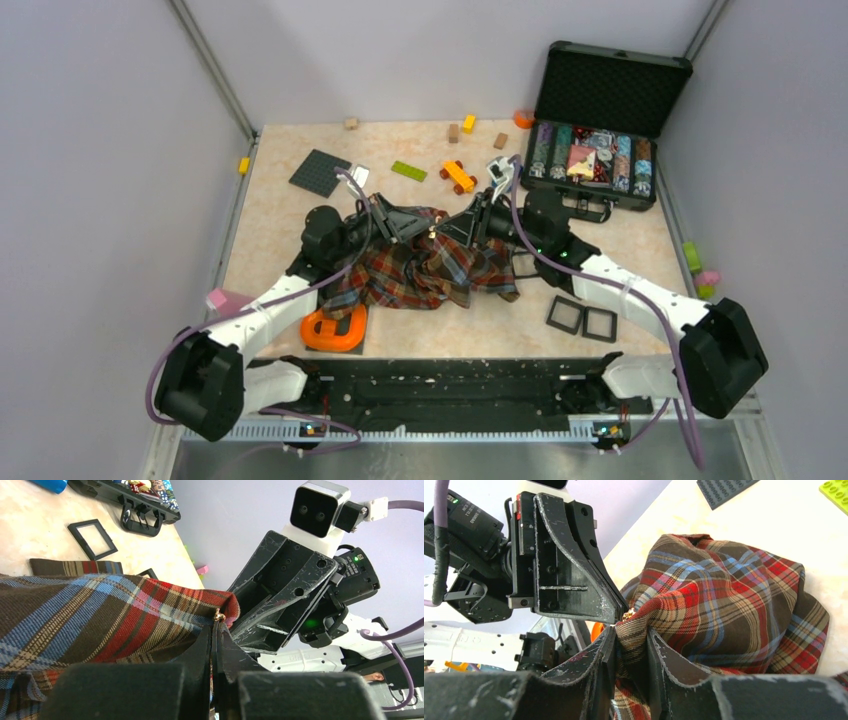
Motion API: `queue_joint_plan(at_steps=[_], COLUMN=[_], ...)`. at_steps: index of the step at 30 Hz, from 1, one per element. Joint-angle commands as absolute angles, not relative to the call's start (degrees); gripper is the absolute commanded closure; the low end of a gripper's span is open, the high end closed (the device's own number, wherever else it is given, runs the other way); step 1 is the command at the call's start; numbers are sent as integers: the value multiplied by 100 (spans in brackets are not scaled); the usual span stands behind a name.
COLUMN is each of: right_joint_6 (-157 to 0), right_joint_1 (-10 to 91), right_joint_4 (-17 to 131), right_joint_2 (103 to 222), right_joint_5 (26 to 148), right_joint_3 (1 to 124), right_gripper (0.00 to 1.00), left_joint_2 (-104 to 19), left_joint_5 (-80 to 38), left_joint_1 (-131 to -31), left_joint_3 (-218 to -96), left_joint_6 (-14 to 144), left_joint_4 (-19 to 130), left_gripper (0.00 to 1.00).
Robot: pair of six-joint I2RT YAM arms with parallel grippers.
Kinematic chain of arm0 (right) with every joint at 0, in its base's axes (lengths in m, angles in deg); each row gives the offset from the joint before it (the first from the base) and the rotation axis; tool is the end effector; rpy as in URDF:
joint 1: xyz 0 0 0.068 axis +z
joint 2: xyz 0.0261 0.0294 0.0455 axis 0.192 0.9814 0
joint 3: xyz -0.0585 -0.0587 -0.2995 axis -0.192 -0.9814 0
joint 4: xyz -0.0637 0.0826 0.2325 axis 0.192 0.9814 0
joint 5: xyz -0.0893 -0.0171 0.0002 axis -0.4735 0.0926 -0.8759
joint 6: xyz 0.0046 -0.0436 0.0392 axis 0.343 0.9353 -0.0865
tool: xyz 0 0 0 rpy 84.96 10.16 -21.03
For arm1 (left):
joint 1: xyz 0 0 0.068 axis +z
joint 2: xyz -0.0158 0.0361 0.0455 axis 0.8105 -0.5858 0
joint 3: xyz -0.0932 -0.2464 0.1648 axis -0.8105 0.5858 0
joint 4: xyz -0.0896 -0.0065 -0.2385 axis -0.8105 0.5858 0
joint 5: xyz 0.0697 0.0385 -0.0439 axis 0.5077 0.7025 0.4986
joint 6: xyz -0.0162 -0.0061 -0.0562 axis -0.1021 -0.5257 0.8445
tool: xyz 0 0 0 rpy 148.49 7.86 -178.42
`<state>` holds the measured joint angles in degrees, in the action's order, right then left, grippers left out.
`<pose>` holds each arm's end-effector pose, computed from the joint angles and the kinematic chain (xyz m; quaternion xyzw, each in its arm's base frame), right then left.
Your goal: Remove the brooch from the garment
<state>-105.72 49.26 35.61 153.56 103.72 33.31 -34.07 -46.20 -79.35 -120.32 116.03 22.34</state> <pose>0.2100 0.1872 0.3435 -0.1675 0.7137 0.5141 0.4453 0.2120 -0.1256 0.3266 -0.0099 0.6870 -0.6246 0.3712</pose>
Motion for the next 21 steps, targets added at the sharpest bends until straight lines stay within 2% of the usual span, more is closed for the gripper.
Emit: queue_joint_plan(at_steps=[1,9,13,15,21], right_joint_6=[-10199,-10188,-10649,-10663,-10771], right_joint_1=[5001,4871,4598,4592,4640], right_joint_4=[4216,4598,4125,3966,3558], right_joint_2=[15167,15093,15047,15098,15275], right_joint_5=[10297,10605,11266,11375,11585], right_joint_3=[3653,3781,3550,3467,3217], right_gripper=[73,67,46,39,38], left_joint_2=[-3165,-3058,-2867,-2828,-2744], left_joint_5=[-4687,-4731,-4539,-4499,-4410], left_joint_1=[-7883,-7831,-7827,-7829,-7834], left_joint_3=[-12381,-12483,-12418,-12410,-12410], left_joint_6=[11420,10824,10020,9864,9709], left_joint_4=[1919,2427,2761,2792,2680], left_gripper=[100,100,100,100,100])
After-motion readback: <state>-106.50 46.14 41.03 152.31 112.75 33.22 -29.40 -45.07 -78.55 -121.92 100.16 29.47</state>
